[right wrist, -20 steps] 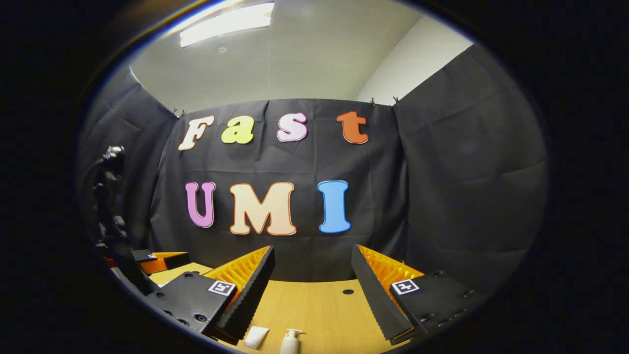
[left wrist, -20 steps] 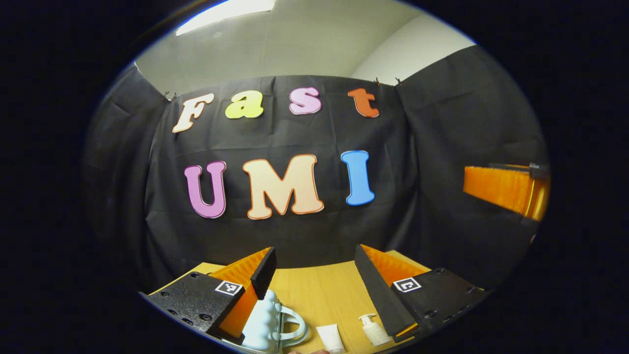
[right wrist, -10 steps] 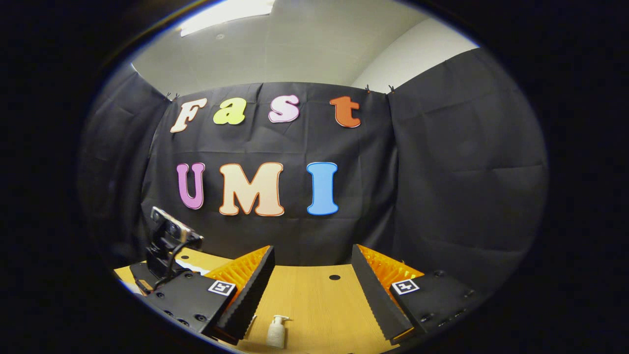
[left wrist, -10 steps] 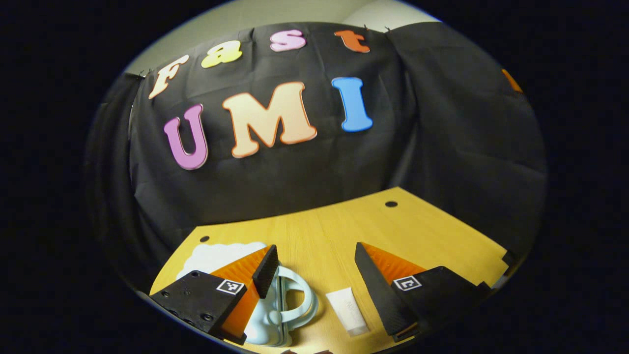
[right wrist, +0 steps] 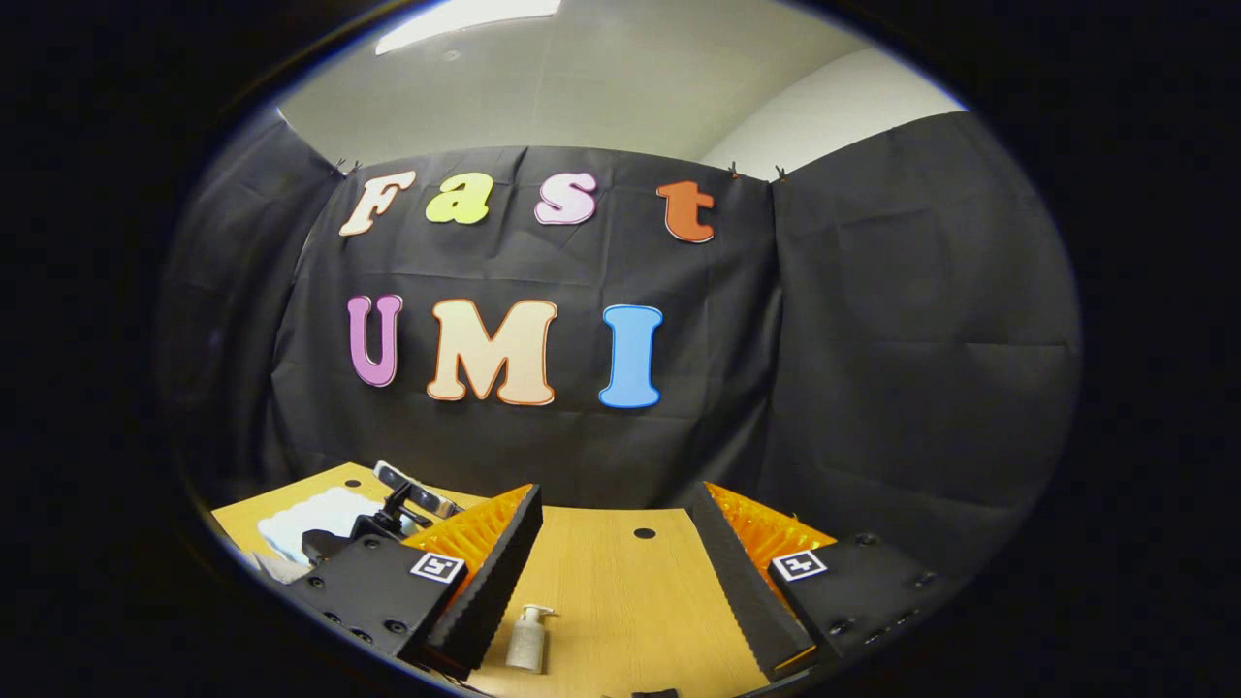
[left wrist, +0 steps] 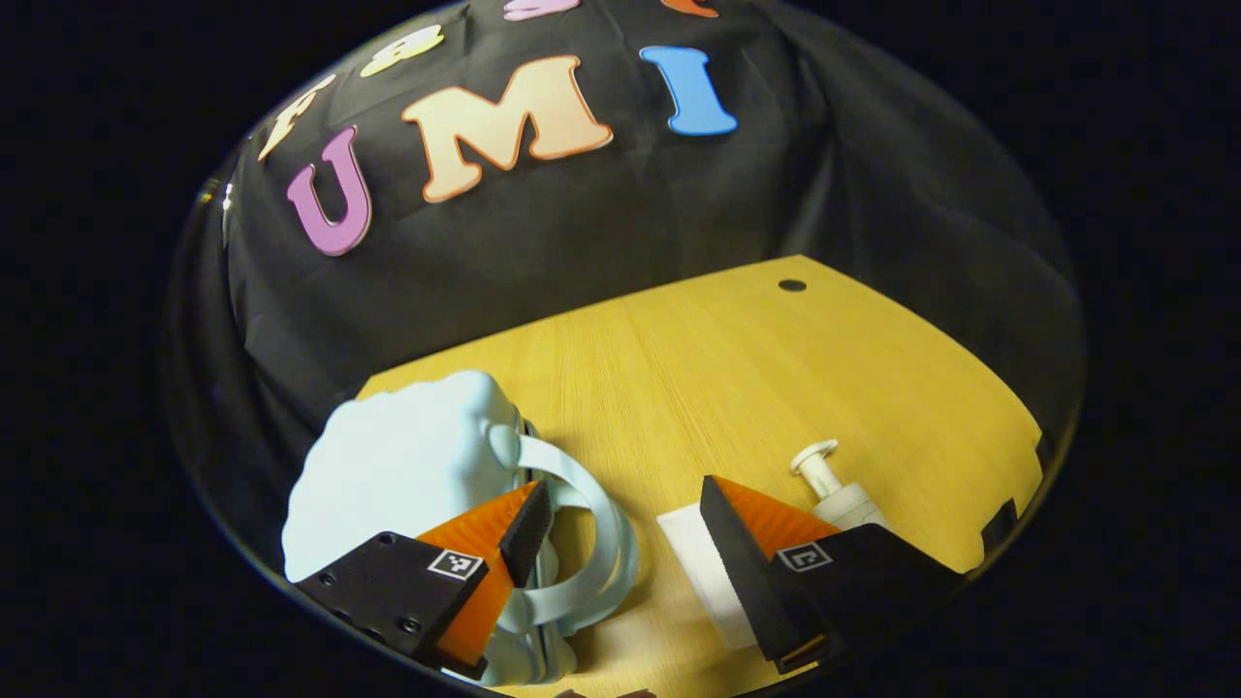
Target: First open the suitcase, pack the skin care products into it, and then close the suitcase.
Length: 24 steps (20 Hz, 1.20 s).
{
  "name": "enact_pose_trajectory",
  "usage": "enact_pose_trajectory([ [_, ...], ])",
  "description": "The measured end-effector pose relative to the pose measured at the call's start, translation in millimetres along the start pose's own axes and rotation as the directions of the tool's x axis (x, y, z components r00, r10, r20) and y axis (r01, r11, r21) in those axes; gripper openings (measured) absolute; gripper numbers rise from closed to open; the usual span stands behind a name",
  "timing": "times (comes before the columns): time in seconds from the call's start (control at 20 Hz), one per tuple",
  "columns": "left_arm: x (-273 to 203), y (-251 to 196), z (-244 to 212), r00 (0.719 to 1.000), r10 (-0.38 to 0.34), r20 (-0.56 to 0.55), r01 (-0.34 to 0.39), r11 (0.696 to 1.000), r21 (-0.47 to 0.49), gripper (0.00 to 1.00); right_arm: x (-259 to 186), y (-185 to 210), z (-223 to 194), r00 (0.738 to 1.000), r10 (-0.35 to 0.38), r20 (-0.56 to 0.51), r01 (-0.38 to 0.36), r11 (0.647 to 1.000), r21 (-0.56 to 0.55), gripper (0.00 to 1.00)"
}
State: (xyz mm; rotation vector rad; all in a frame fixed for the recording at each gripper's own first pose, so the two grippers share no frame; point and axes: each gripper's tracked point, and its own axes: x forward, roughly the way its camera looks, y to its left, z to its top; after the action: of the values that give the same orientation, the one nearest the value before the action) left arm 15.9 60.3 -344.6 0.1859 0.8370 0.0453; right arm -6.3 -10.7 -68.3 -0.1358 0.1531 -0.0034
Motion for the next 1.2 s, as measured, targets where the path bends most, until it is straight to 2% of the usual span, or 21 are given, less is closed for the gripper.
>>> enact_pose_trajectory([
  [0.15, 18, 1, -19, 0.998, 0.007, -0.070, -0.008, 1.000, -0.011, 0.90, -1, 4, -4, 1.000, 0.007, -0.012, -0.007, 1.000, -0.022, 1.00],
  [0.25, 21, 3, -23, 0.995, 0.012, -0.094, -0.012, 1.000, -0.004, 0.80, -2, 7, -4, 1.000, 0.009, -0.014, -0.010, 0.999, -0.035, 1.00],
  [0.4, 30, 9, -32, 0.990, 0.032, -0.141, -0.033, 0.999, -0.007, 0.52, -2, 9, -2, 1.000, 0.011, -0.006, -0.012, 0.999, -0.043, 1.00],
  [0.45, 32, 12, -34, 0.987, 0.046, -0.151, -0.047, 0.999, 0.000, 0.56, -2, 10, -2, 1.000, 0.012, -0.004, -0.012, 0.999, -0.044, 1.00],
  [0.6, 34, 4, -32, 0.985, -0.009, -0.170, 0.007, 1.000, -0.012, 0.36, -1, 9, -4, 1.000, 0.009, -0.004, -0.009, 0.999, -0.049, 1.00],
  [0.65, 31, 6, -28, 0.985, -0.018, -0.169, 0.019, 1.000, 0.003, 0.33, -1, 8, -4, 1.000, 0.007, -0.004, -0.007, 0.999, -0.049, 1.00],
  [0.7, 30, 7, -24, 0.986, -0.028, -0.167, 0.029, 1.000, 0.005, 0.18, -1, 8, -4, 1.000, 0.007, -0.003, -0.007, 0.999, -0.047, 1.00],
  [0.8, 26, 9, -24, 0.979, -0.033, -0.203, 0.033, 0.999, -0.003, 0.06, 0, 9, -5, 1.000, 0.012, -0.003, -0.012, 0.999, -0.039, 1.00],
  [0.95, 14, 20, -2, 0.985, -0.067, -0.161, 0.060, 0.997, -0.047, 0.01, 2, 11, -3, 1.000, 0.020, 0.007, -0.019, 0.999, -0.026, 1.00],
  [1.2, 5, 19, -1, 0.972, -0.134, -0.195, 0.108, 0.984, -0.141, 0.00, 7, 23, -10, 0.999, 0.052, -0.003, -0.052, 0.999, 0.011, 1.00],
])
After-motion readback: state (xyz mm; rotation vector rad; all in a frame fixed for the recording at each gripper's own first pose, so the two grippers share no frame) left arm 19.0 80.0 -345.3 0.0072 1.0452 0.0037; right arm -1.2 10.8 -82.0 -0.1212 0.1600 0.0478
